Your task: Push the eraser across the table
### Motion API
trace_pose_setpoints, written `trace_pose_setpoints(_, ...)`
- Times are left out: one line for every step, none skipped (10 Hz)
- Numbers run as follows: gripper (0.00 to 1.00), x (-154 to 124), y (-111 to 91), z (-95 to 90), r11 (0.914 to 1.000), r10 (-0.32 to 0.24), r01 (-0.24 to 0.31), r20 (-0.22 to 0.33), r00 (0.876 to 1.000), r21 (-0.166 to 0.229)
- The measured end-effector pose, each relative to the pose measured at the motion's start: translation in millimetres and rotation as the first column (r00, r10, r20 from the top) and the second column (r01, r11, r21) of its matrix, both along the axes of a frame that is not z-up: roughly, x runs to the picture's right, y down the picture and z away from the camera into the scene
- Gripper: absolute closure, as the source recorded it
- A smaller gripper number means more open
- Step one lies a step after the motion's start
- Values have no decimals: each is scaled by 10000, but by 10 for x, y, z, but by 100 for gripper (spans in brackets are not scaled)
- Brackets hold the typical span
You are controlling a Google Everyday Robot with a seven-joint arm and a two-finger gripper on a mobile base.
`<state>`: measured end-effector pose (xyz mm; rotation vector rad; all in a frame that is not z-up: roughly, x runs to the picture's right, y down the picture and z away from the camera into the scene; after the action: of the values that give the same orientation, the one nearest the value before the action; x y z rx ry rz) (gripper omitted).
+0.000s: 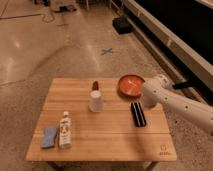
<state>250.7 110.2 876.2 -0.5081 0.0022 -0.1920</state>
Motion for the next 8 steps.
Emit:
trace_pose_setpoints(100,89,0,40,9999,102,-103,-176,9998,-62)
trace_pose_setpoints(100,138,-10,79,9999,146,-148,-265,9995,-85)
trace_pose_setpoints(100,162,11,98,9998,148,-153,-295,9995,-159)
trace_pose_setpoints(100,155,66,125,9994,132,-142,-312,9994,-316)
trace_pose_setpoints(100,128,78,150,9993,100,-110,-282,9996,-355)
trace_pose_setpoints(100,111,89,197,9995,98,-103,-167,9998,-285)
trace_pose_setpoints(100,140,75,253,9998,147,-149,-110,9998,-122)
trace_pose_setpoints(100,118,65,282,9998,164,-165,-52,9999,-89)
